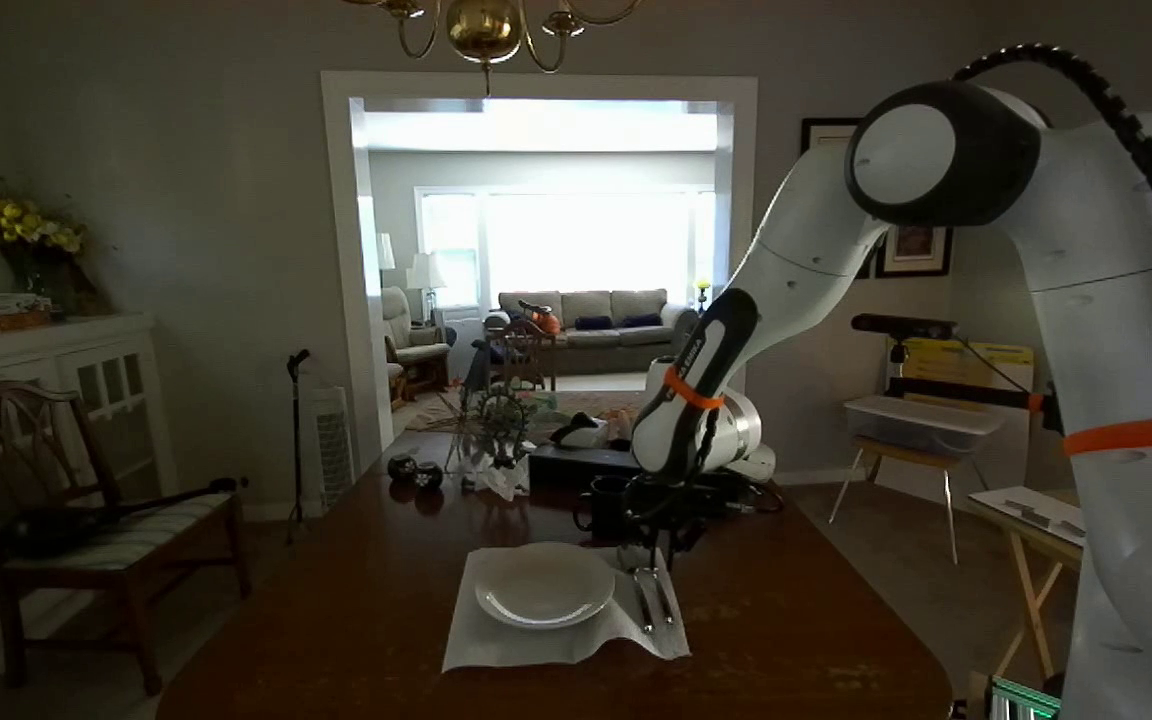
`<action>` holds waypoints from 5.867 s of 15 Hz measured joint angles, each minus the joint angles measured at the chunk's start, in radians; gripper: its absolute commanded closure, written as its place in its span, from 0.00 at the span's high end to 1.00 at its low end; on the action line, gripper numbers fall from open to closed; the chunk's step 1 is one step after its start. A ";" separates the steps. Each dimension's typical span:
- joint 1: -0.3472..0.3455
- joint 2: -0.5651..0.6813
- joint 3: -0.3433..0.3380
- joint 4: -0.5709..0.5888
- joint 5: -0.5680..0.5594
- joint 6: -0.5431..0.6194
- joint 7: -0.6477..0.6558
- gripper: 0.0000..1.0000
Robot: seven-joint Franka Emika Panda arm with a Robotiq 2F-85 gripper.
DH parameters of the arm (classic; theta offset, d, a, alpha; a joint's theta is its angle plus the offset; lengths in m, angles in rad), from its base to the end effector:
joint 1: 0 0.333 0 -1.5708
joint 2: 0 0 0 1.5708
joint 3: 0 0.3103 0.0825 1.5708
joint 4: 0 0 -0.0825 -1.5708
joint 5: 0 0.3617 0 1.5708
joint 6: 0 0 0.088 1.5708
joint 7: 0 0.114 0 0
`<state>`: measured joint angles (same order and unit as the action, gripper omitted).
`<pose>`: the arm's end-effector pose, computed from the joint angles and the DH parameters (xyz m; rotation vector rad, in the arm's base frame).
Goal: Put the silver fork on the plate.
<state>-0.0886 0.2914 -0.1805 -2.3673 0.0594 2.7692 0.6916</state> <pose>0.4902 -0.1396 0.2234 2.7477 -1.5088 0.1872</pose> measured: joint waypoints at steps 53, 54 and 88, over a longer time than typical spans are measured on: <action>0.083 -0.152 0.093 -0.078 -0.223 0.000 -0.567 0.03; 0.080 -0.145 0.097 -0.069 -0.218 -0.001 -0.589 0.03; 0.082 0.129 0.148 0.266 -0.167 -0.173 -0.789 0.03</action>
<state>-0.0064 0.4205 -0.0322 -2.1013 -0.1077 2.5967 -0.0974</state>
